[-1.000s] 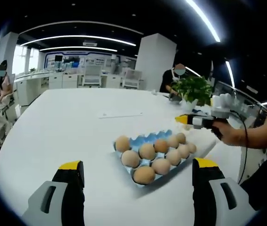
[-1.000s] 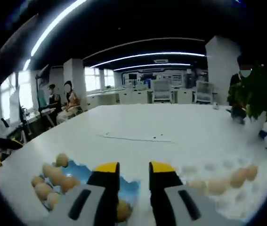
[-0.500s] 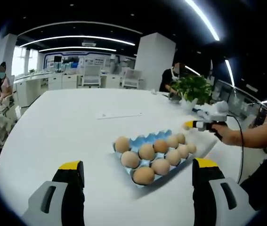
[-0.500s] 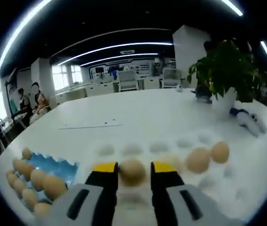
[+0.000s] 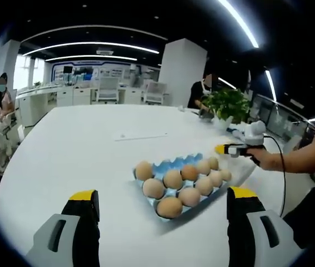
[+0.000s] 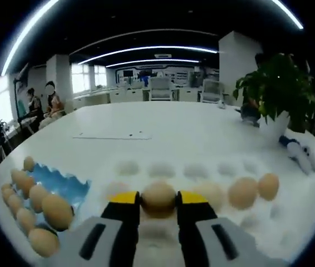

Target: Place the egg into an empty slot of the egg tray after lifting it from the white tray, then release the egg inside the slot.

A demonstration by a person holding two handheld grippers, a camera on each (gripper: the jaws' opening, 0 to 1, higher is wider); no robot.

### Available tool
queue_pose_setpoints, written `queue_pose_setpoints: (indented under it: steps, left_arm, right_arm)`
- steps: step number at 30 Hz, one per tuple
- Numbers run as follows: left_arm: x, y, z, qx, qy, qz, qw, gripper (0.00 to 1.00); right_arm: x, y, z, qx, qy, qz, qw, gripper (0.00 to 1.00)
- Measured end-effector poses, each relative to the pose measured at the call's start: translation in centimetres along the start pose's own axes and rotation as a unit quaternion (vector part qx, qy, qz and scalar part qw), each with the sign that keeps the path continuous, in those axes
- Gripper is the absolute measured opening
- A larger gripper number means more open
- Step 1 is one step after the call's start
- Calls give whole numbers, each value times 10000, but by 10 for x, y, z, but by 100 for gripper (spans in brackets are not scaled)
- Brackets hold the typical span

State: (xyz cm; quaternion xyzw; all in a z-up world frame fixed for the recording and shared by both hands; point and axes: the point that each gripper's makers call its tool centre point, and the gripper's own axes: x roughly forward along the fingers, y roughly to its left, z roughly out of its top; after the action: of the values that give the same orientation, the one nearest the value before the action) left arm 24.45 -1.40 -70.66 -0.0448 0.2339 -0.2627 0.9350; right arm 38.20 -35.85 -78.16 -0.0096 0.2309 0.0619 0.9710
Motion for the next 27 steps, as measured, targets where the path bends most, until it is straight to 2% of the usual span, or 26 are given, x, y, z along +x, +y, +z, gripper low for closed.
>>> queue_pose_setpoints:
  steps: [19,27]
  left_arm:
    - [-2,3,-1,-11,-20,38,10000,96]
    - [-3,5,-2,-15,7,75,10000,96]
  right_arm:
    - [-1,1,2,-22,-17,-30,10000,25]
    - [-6,2,15,98,-233,-6,9997,25]
